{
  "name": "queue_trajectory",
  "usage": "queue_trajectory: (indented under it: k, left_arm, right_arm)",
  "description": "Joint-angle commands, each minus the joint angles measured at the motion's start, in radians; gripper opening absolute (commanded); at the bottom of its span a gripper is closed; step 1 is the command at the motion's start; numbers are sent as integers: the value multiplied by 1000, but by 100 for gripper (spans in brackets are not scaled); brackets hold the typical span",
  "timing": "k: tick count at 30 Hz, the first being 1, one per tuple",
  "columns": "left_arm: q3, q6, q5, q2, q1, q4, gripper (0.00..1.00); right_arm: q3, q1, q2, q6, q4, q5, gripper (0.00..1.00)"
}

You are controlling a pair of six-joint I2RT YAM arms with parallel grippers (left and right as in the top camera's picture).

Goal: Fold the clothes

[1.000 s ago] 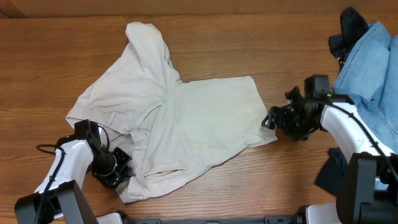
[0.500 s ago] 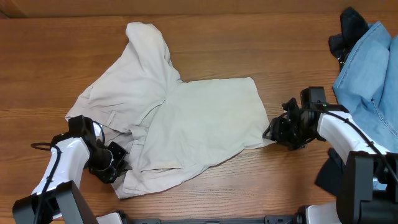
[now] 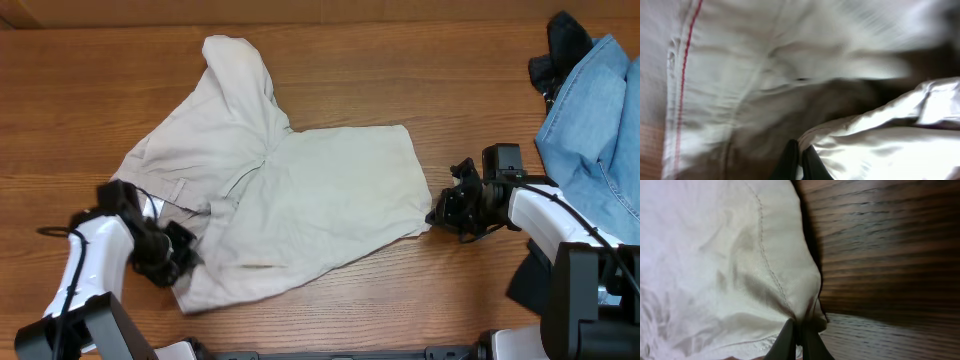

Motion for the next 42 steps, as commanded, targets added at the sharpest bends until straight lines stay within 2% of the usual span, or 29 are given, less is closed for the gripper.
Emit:
queue_trajectory:
  k: [1,7,18,24,28,33,42]
  left_arm:
    - [154,63,66,-13,21,11,4]
    - [497,121,162,-13,21,-53,4]
    - [1150,239,96,-13,23,-286,4]
    - [1372,241,13,-13,29,-330,4]
    - [1505,235,62,-16,95,-365,4]
    - [1600,248,204,-18,156,-395,4]
    - [1601,249,261,14,144,-409,4]
  right_arm:
    - [84,-2,-10,-3,-9,-68,4]
    - [398,-2,-55,-4,-160,-69,4]
    - [1113,-2,-100,-5,-500,127,4]
    - [1390,-2,-103,-31,-666,227,4]
    - [1547,-2,-119,-30,-729,294,4]
    - [1632,-2,-158,-26,-738,306,4]
    - [1629,-2,-99,-28,-858,279,4]
